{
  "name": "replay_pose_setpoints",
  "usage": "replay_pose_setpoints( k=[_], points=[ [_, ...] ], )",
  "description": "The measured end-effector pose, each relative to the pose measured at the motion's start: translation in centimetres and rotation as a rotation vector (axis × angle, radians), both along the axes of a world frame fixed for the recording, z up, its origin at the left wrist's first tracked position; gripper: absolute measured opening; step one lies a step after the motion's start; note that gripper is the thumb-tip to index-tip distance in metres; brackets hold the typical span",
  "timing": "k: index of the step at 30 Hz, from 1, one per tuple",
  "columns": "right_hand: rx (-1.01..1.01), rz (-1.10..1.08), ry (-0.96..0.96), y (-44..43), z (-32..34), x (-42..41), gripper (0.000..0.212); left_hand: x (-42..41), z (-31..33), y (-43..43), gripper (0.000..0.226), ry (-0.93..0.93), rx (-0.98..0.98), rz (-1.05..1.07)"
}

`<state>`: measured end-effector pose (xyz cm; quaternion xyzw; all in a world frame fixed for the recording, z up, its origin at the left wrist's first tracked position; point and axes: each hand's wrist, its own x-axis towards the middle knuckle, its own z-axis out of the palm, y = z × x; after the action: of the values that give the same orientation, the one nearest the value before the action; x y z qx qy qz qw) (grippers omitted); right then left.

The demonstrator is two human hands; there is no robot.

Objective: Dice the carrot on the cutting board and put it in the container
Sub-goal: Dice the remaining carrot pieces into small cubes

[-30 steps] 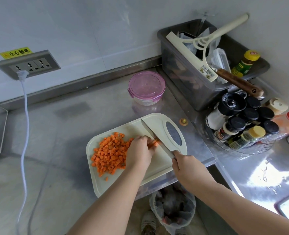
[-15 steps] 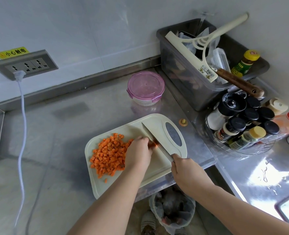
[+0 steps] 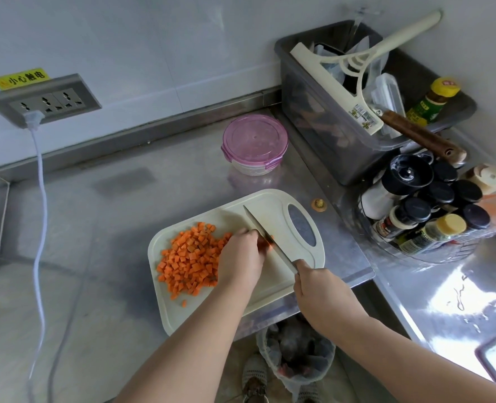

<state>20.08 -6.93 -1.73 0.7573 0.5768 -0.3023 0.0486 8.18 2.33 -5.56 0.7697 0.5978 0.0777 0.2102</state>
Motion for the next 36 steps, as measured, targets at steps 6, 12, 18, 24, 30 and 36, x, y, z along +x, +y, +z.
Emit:
replay_pose_setpoints(
  k=[6,12,18,24,30,36],
  points=[
    [-0.041,-0.013,0.015,0.0,-0.4,-0.2,0.037,0.1,0.2,0.0,0.026,0.006,-0.002,-0.002],
    [-0.067,-0.054,0.034,0.5,-0.7,-0.2,0.037,0.0,0.2,-0.1,0.018,0.006,0.011,-0.015],
    [0.053,-0.127,0.184,0.8,-0.3,0.3,0.019,-0.5,0.1,0.0,0.02,-0.018,-0.025,-0.032],
    [0.081,-0.058,0.125,-0.3,0.3,-0.3,0.025,-1.4,0.5,0.1,0.022,0.014,-0.038,-0.05],
    [0.03,-0.036,0.091,-0.3,0.1,-0.7,0.031,-1.1,0.9,-0.1,0.021,0.102,-0.002,-0.062],
    [-0.025,-0.036,0.062,0.1,-0.6,-0.7,0.032,-0.8,0.7,0.1,0.017,0.126,-0.004,-0.059]
  ],
)
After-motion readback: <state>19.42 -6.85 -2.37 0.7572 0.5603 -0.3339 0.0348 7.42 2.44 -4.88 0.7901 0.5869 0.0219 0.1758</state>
